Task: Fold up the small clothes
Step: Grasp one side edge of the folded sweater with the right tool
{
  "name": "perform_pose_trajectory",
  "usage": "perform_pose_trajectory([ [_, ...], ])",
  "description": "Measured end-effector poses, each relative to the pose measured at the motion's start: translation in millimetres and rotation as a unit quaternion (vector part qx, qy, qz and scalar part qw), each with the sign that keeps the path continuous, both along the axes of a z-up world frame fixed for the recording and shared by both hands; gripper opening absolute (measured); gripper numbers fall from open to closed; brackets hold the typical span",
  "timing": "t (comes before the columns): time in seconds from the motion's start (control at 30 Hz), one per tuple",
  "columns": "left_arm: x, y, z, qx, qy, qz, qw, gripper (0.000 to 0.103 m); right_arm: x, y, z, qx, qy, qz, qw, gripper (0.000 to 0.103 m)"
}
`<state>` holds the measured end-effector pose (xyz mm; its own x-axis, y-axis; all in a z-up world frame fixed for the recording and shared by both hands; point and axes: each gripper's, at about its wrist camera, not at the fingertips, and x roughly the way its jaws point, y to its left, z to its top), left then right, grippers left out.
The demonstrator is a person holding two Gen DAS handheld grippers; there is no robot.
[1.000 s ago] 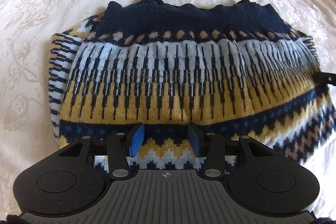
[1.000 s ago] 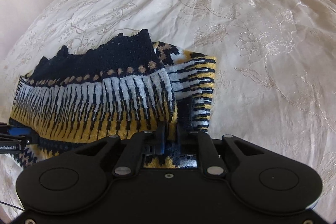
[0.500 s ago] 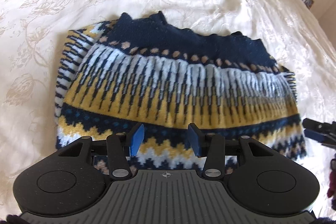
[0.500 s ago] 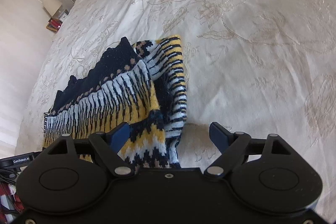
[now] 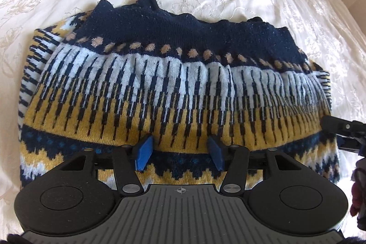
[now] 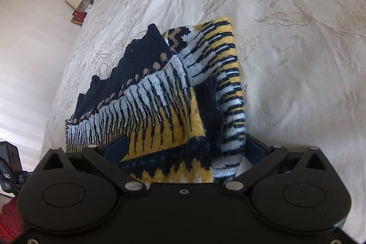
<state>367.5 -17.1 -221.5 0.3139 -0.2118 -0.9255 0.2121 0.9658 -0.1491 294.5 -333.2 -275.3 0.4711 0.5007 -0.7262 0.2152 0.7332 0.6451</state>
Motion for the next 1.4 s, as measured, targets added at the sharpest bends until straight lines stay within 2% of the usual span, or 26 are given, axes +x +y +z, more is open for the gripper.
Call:
perform_pose_trajectory([
  [0.17, 2.6, -9.8, -1.5, 0.022, -0.008, -0.011, 0.9997, 0.059, -0.9, 5.0, -1.1, -0.006, -0.01, -0.013, 1.0, 0.103],
  [0.33, 2.2, -15.6, -3.3, 0.04, -0.016, -0.013, 0.999, 0.061, -4.2, 5.9, -1.3, -0.011, -0.021, 0.006, 1.0, 0.103],
  [0.53, 3.7, -16.8, -5.6, 0.044, -0.017, -0.01, 0.9988, 0.062, 8.7, -3.3, -4.7, 0.031, -0.005, 0.004, 0.999, 0.103],
  [0.77, 4.4, -17.6, -6.5, 0.042, -0.017, -0.008, 0.9989, 0.065, 27.7, 9.3, -5.7, 0.014, -0.007, 0.026, 1.0, 0.103],
  [0.93, 5.8, -14.3, -9.3, 0.028, -0.015, -0.005, 0.9995, 0.079, 26.3, 13.0, -5.7, 0.007, -0.013, 0.024, 1.0, 0.103],
  [0.97, 7.2, -14.1, -11.0, 0.021, -0.012, -0.006, 0.9997, 0.088, 25.8, 13.2, -5.7, 0.006, -0.014, 0.026, 1.0, 0.103],
  [1.0, 9.2, -13.8, -13.7, 0.008, -0.006, -0.013, 0.9999, 0.103, 25.1, 12.5, -5.5, 0.005, -0.016, 0.028, 0.999, 0.103],
  [1.03, 10.5, -14.6, -16.6, 0.0, -0.001, -0.021, 0.9998, 0.102, 24.9, 12.5, -5.4, 0.004, -0.016, 0.029, 0.999, 0.103],
  [1.17, 8.7, -16.0, -16.2, 0.009, -0.008, -0.018, 0.9998, 0.101, 26.0, 12.7, -5.7, 0.005, -0.017, 0.032, 0.999, 0.103],
  [1.23, 8.1, -16.3, -10.3, 0.014, -0.016, -0.008, 0.9997, 0.09, 25.0, 10.1, -6.6, 0.013, -0.018, 0.03, 0.999, 0.103],
  [1.3, 7.5, -16.8, -0.6, 0.017, -0.026, -0.005, 0.9995, 0.075, 23.5, 7.2, -7.8, 0.02, -0.021, 0.029, 0.999, 0.103],
  [1.4, 16.3, -17.6, 19.1, 0.014, -0.055, -0.01, 0.9984, 0.073, 22.3, 4.4, -8.6, 0.026, -0.024, 0.031, 0.999, 0.103],
])
